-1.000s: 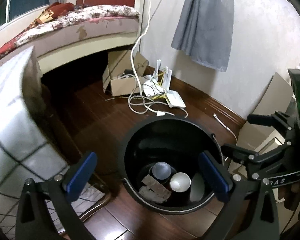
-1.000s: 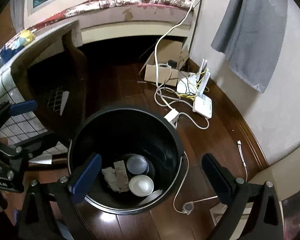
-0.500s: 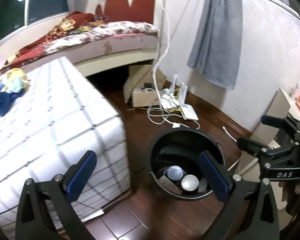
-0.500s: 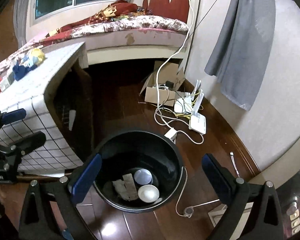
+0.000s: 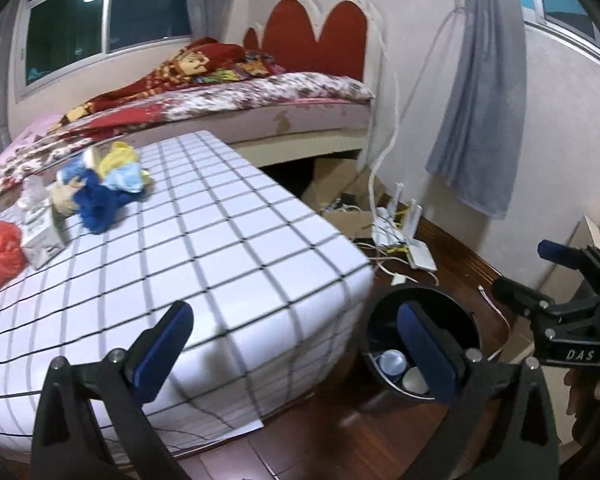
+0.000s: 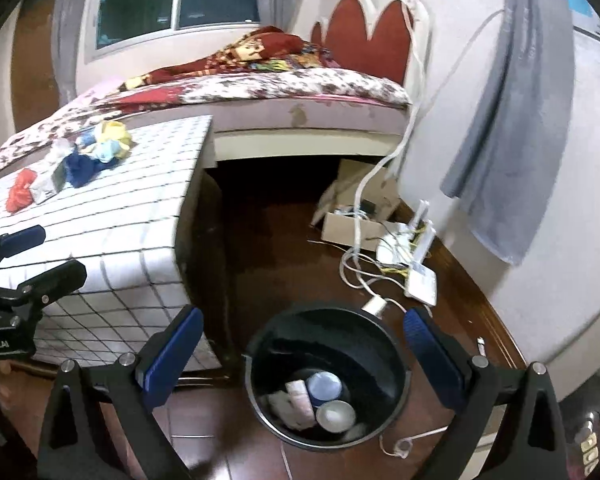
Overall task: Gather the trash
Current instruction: 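Move both tools back toward the table items, then grasp the blue cloth with the right tool while the left tool grasps the red plastic bag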
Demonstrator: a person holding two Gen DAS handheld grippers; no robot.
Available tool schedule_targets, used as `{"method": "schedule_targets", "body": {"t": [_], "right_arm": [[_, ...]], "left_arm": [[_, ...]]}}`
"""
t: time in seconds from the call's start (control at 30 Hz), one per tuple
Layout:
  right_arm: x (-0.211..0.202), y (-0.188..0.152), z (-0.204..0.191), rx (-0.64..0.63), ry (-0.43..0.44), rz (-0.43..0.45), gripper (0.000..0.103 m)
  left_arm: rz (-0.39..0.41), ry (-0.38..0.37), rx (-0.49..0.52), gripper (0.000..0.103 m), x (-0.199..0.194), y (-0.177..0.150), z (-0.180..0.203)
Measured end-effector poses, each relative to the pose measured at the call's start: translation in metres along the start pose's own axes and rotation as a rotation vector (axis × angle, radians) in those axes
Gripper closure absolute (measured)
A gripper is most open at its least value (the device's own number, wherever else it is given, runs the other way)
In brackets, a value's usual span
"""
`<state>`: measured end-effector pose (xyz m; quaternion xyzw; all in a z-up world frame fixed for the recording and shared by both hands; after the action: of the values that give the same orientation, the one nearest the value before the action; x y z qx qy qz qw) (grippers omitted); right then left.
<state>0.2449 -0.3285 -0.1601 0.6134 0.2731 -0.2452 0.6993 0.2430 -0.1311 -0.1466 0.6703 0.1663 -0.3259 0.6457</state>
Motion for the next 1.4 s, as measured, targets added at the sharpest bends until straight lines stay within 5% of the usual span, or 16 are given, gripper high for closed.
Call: {"method": "schedule_targets", "body": {"t": [0.43, 0.93, 1.23, 1.4], "right_arm": [[0.005, 0.037, -0.097, -0.082, 0.166, 0.052, 0.001], [0.013, 0.081, -0.239, -0.135, 0.364, 0.073, 0.001], [0.037, 0.100, -0.299, -0.188, 0.362, 0.006, 0.001], [0.058, 0.127, -0.319, -0.222, 0.346, -0.007, 0.002]], "left_arm": [[0.030, 0.132, -0.078, 0.000, -0.028, -0.006, -0.091], [0.032, 0.345, -0.223, 0.000, -0.070, -0.033, -0.241], [0.025, 0.412, -0.271, 0.001, -0.075, -0.033, -0.308], [0.026, 0.385, -0.320, 0.001, -0.059, -0.020, -0.341]]}}
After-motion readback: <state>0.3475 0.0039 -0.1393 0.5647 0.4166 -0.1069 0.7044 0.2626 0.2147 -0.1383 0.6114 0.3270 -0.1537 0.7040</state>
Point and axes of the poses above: each gripper's, at about its wrist camera, not at the fingertips, and x roughly the way its jaws point, z to its right, y to its top, the point moved 10 cm from there along x, roughly the way its jaws point, and after that the axes turned 4 degrees about -z, right-handed, at the moved point
